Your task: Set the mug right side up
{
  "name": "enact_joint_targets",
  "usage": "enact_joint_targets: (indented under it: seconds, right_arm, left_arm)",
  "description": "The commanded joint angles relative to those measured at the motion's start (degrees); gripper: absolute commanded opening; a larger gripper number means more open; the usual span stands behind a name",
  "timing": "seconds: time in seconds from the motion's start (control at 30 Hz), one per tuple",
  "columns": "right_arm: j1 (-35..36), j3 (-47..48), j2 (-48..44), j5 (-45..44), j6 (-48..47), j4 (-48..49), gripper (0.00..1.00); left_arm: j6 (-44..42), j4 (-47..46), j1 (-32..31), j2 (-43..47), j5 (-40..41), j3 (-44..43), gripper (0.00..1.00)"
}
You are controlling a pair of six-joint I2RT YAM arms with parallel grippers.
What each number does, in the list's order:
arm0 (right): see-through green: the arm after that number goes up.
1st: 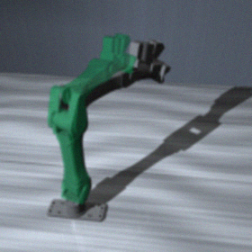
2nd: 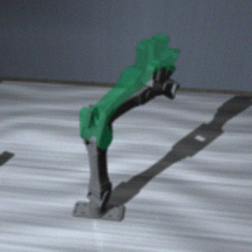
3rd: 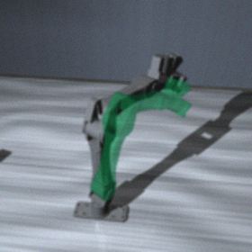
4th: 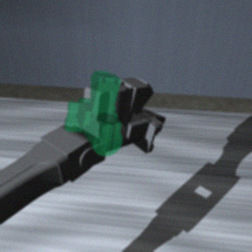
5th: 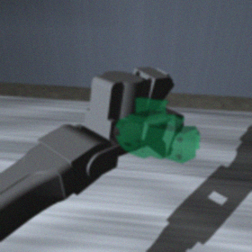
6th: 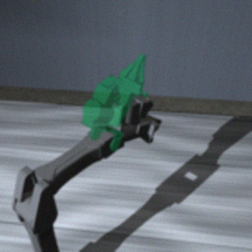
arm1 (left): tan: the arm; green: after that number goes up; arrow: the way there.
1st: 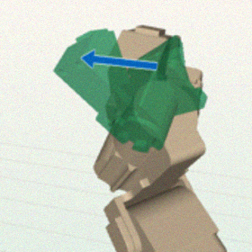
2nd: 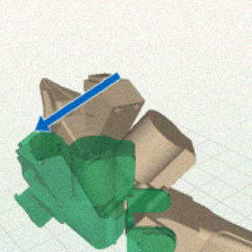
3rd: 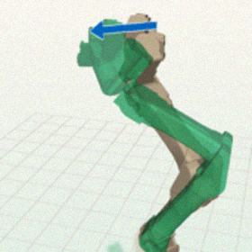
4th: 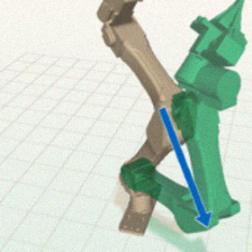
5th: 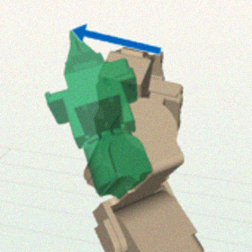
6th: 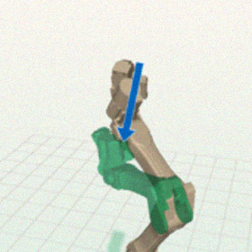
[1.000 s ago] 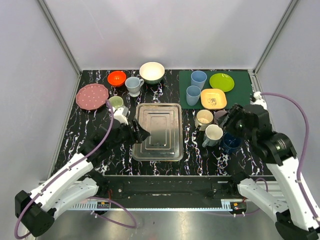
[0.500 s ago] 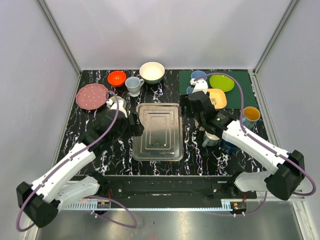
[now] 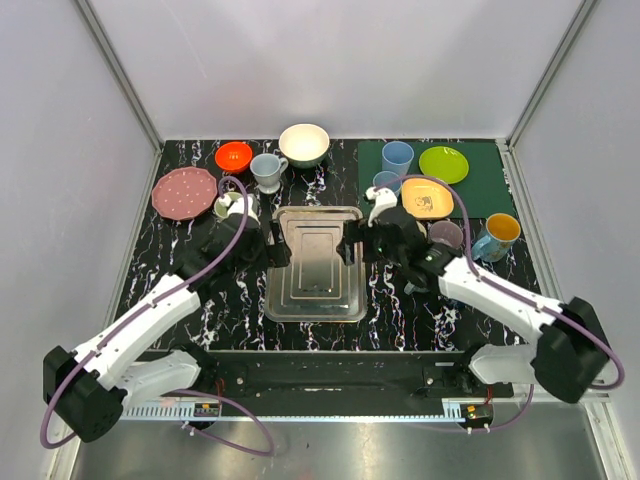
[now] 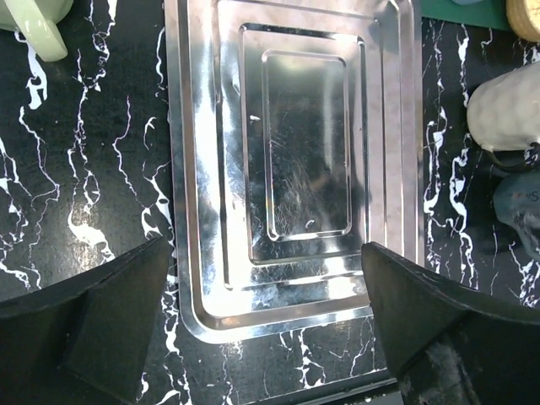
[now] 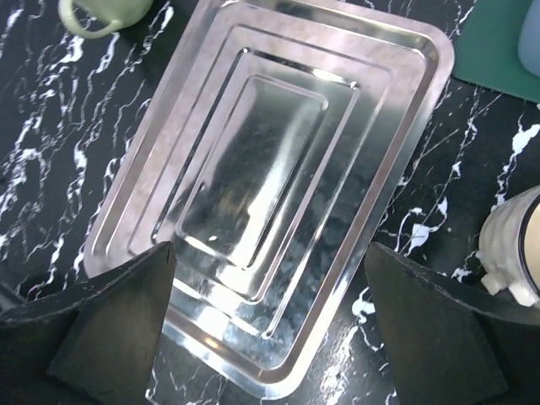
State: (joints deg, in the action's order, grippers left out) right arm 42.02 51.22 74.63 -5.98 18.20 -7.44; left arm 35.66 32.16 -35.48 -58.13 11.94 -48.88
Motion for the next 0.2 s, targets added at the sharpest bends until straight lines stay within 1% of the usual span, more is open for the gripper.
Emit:
enact_joint_targets:
  seconds: [0.0,0.1,0.17]
  right_arm:
    - [0.2,-2.8,-6.9,5.7,1.2,5.7,0.99]
    - [0.3,-2.1,-7.0,5.5,2.8,3.8,1.0]
    - [0.2,-1.6,-7.3,4.1,4.1,2.3,1.0]
  left_arm:
    - [0.6,-4.9,0.3,-0.2,2.0,-0.9,0.99]
    - [-0.1,-5.0,0.3,-1.6,2.6,-0.8,0.98]
    - [-1.1,-5.0,0.3,-1.9,2.2,-0.9,0.99]
